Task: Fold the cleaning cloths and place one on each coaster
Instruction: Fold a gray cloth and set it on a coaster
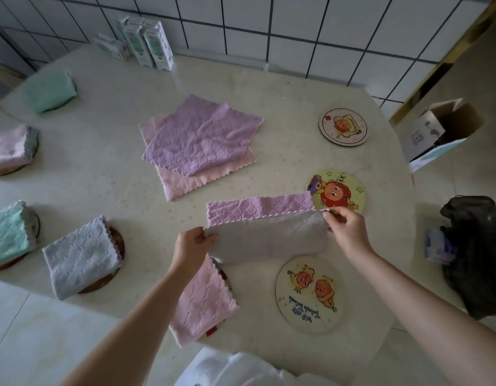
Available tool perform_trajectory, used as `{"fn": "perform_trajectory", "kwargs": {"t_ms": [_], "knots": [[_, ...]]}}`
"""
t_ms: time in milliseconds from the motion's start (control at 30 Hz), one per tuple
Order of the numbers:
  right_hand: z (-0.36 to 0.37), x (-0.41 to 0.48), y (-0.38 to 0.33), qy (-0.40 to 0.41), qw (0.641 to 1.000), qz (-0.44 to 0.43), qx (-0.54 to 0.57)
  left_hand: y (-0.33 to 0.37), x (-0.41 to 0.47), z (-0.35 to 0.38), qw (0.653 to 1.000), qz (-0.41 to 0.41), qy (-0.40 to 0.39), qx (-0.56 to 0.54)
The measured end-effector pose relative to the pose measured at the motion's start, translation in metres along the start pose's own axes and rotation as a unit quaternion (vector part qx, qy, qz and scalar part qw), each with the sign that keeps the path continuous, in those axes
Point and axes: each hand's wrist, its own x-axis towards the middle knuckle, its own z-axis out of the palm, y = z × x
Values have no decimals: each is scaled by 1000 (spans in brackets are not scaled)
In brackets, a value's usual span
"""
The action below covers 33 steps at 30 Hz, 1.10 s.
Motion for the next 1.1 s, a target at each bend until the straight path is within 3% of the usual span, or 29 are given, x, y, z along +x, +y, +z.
{"fn": "perform_trajectory", "kwargs": {"t_ms": [200,467,867,1100], "knots": [[22,39,-12,-3,999,43,-23,-11,47,7,996,-74,4,-50],[38,79,2,-25,994,86,-67,-4,74,15,994,-105,1,-34],[45,88,6,-3,990,-13,-140,1,87,20,995,-95,14,-36],[49,88,6,10,985,-14,-174,7,89,21,996,-79,35,14]]}}
